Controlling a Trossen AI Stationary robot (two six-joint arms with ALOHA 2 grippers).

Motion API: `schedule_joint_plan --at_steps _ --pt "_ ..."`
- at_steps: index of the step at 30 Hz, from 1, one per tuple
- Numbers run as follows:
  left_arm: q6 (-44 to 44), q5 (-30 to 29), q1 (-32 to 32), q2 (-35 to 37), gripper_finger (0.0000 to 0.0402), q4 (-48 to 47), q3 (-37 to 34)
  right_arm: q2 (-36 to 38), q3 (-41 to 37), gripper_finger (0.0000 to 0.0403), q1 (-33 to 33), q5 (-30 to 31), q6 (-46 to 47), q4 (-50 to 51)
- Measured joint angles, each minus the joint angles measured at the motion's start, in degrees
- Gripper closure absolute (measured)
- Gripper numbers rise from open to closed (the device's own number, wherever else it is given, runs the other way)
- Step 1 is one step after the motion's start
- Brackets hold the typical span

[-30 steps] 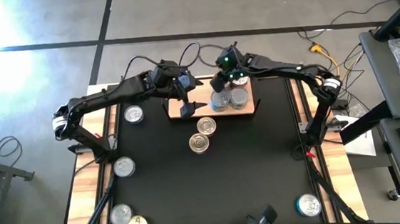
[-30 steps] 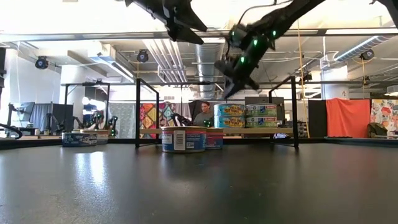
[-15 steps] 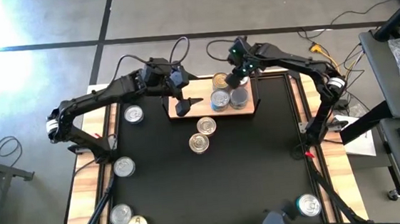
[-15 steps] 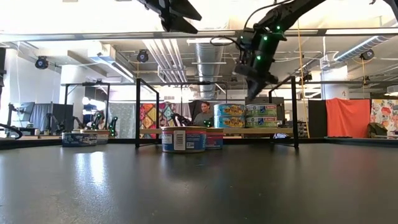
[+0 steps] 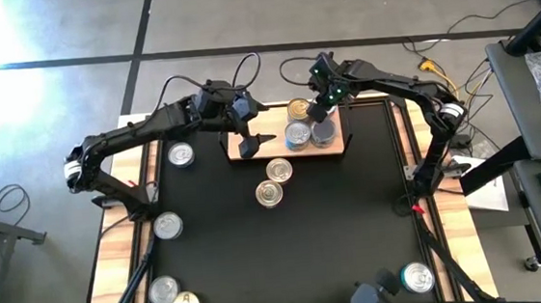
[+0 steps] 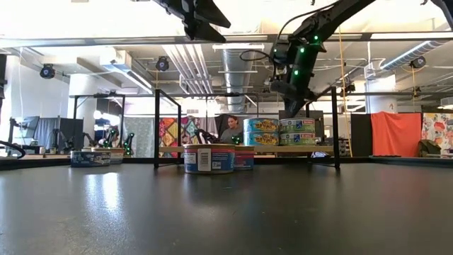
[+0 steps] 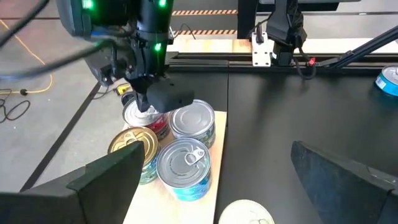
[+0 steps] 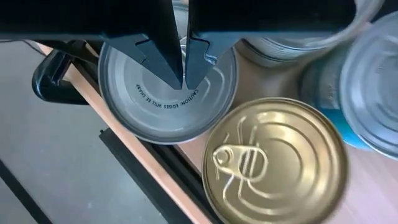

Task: Stack canned seafood by type on shelf
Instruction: Adjust the tuna cans on the shelf

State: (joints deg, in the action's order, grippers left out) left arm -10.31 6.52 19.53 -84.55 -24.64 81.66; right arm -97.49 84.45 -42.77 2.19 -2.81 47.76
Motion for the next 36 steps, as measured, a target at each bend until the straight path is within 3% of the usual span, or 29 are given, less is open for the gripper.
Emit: schedule_joint_plan --at_steps 10,23,31,36 --pt "0.08 -0.18 0.0 0.0 0.0013 -1.94 -5.87 -1.49 -0.09 0.039 1.16 1.69 -2.53 0.18" --pt "0.86 -10.56 0.02 0.17 0.0013 4.83 -17.53 0.37 1.88 0.039 2.79 -0.03 -1.5 3.3" --pt "0.99 -10.49 0.0 0.04 0.0013 6.02 -18.11 6.4 4.28 0.039 7.83 7.22 -0.98 7.08" --pt "2.42 -10.5 -0.51 0.3 0.0013 5.19 -14.94 11.63 3.75 0.039 13.63 7.97 3.51 9.57"
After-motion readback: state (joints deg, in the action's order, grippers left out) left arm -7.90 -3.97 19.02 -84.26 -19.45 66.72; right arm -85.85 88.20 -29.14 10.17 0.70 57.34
